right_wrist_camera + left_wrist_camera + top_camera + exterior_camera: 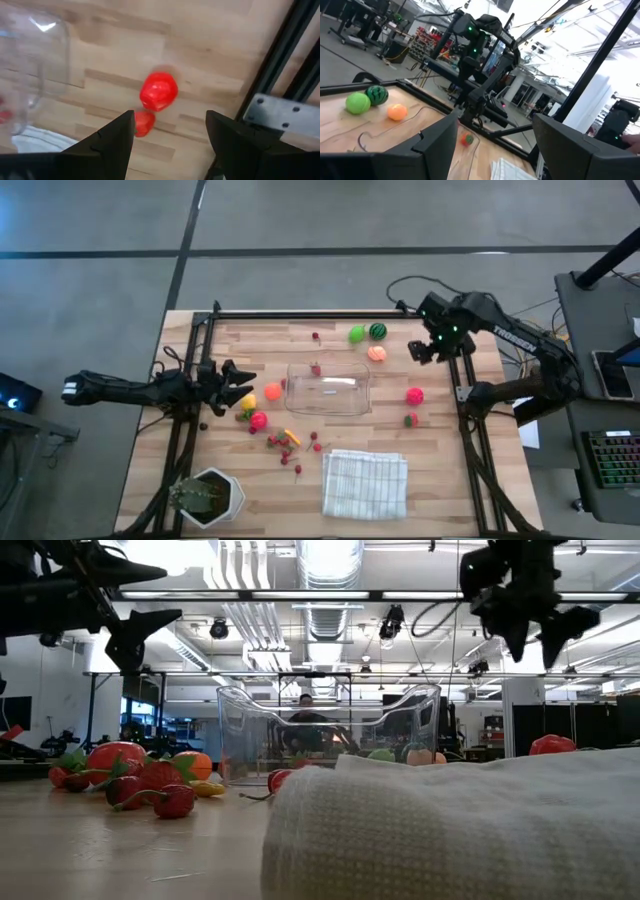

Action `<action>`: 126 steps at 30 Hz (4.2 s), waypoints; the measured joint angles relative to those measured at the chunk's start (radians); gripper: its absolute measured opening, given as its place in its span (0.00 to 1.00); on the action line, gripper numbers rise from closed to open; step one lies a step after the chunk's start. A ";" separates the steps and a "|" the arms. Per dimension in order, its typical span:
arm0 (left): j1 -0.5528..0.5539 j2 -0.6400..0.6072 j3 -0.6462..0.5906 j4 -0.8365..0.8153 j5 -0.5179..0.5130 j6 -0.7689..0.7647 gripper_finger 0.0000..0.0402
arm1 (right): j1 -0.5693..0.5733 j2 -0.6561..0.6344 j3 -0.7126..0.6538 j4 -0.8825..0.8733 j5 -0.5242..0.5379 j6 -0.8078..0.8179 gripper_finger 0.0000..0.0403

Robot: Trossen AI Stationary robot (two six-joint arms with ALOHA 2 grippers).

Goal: Pick and placing Produce into tupperware
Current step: Put the red apple into the transparent bin

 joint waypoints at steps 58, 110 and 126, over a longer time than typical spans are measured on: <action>0.000 0.190 0.000 0.010 0.000 -0.078 0.61 | 0.447 -0.071 -0.387 0.375 0.210 -0.153 0.91; 0.000 0.193 0.000 0.009 0.000 -0.077 0.61 | 0.479 0.246 -0.361 0.516 0.169 -0.131 0.62; 0.000 0.193 0.000 0.009 -0.001 -0.077 0.61 | 0.482 0.240 0.130 0.662 0.020 -0.113 0.63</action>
